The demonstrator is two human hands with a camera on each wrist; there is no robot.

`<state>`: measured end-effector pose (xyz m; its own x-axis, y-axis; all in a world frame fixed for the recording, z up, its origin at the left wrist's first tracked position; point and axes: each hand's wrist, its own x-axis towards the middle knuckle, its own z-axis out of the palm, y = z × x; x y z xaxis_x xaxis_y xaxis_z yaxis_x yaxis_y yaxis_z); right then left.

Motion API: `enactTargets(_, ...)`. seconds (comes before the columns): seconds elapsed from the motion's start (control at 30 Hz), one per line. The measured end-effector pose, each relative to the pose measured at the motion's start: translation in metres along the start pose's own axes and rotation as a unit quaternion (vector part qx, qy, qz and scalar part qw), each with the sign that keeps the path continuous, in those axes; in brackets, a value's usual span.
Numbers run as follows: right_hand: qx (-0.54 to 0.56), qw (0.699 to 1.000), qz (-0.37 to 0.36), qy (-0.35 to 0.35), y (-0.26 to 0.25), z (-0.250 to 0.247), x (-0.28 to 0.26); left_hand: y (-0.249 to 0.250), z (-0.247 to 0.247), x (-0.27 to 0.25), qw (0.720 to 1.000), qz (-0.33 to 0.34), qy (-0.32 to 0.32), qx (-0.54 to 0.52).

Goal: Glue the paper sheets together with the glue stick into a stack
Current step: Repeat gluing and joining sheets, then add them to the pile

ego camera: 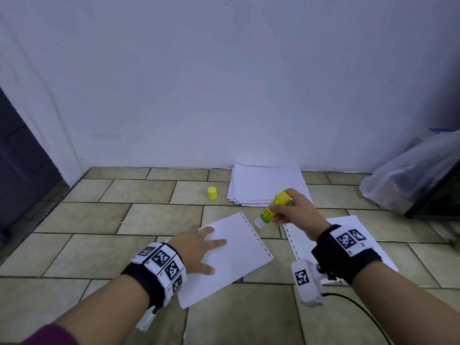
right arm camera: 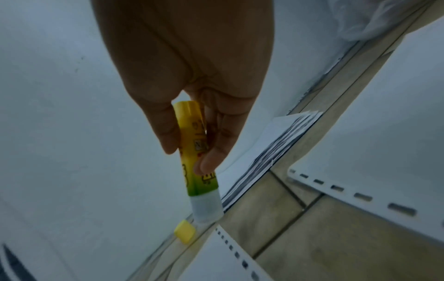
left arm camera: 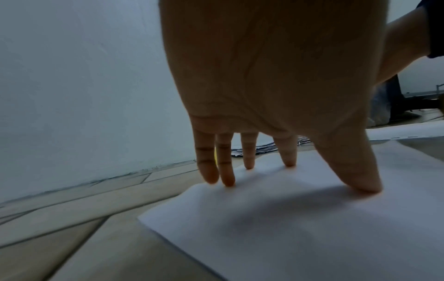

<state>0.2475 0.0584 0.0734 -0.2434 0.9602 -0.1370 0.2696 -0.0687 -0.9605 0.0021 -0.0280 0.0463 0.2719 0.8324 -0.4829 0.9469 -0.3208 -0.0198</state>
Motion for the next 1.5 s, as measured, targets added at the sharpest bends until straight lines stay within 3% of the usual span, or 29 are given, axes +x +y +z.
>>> enactTargets(0.13,-0.095,0.995,-0.025,0.005,0.003,0.028,0.017,0.002,0.001,0.002,0.999,0.018,0.044,-0.001)
enactTargets(0.27,-0.190,0.980,-0.059,-0.010,0.000,0.055,0.032,0.006,-0.001,0.003,0.999,0.021,0.027,-0.041)
enactTargets(0.57,-0.277,0.957,-0.062,-0.059,-0.013,0.085,0.049,0.006,0.000,0.001,0.999,0.012,0.021,-0.041)
enactTargets(0.83,-0.415,0.897,-0.067,-0.138,-0.023,0.065,0.031,0.005,-0.005,0.003,0.999,0.016,0.017,-0.040)
enactTargets(1.2,-0.472,0.861,-0.031,-0.186,-0.019,0.024,-0.008,-0.002,-0.006,0.008,0.999,0.032,0.002,-0.023)
enactTargets(1.27,-0.439,0.881,-0.016,-0.178,-0.018,0.018,-0.007,-0.002,-0.007,0.008,0.999,0.027,0.010,-0.015)
enactTargets(1.4,-0.160,0.984,0.020,-0.080,-0.018,0.006,-0.003,0.001,-0.008,0.001,0.999,0.006,0.039,-0.003)
enactTargets(1.5,0.003,0.998,0.043,-0.041,-0.021,0.005,-0.002,-0.001,0.001,-0.001,0.998,0.011,0.054,-0.039)
